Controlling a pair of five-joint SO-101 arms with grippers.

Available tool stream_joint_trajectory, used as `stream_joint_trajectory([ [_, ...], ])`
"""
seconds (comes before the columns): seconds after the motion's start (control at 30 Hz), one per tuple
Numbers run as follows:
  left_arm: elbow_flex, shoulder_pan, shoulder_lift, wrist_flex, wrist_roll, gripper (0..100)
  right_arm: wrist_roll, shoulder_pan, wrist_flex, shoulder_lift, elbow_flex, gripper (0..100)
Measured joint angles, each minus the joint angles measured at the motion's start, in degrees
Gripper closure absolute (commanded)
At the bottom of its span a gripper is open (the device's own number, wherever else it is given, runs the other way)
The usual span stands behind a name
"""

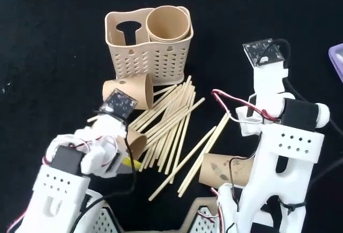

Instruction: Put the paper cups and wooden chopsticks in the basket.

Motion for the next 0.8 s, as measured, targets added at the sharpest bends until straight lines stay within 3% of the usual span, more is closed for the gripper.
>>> stream_joint_trajectory([
  [0.1, 3.7, -4.7, -1.7, -5.9, -0.7, 63, 0.0, 0.0, 0.0, 0.0, 0.0, 74.0],
  [0.2, 4.7, -7.6, -3.3, -6.6, -4.6, 64, 0.0, 0.0, 0.0, 0.0, 0.4, 74.0],
  [0.43, 4.0, -10.5, -11.1, 1.9, -10.9, 98, 0.0, 0.0, 0.0, 0.0, 0.7, 74.0],
  [0.7, 4.0, -11.0, -26.0, 4.0, -11.3, 97, 0.0, 0.0, 0.0, 0.0, 3.3, 74.0],
  [0.8, 4.0, -14.2, -30.0, 4.0, -11.5, 97, 0.0, 0.0, 0.0, 0.0, 3.3, 74.0],
])
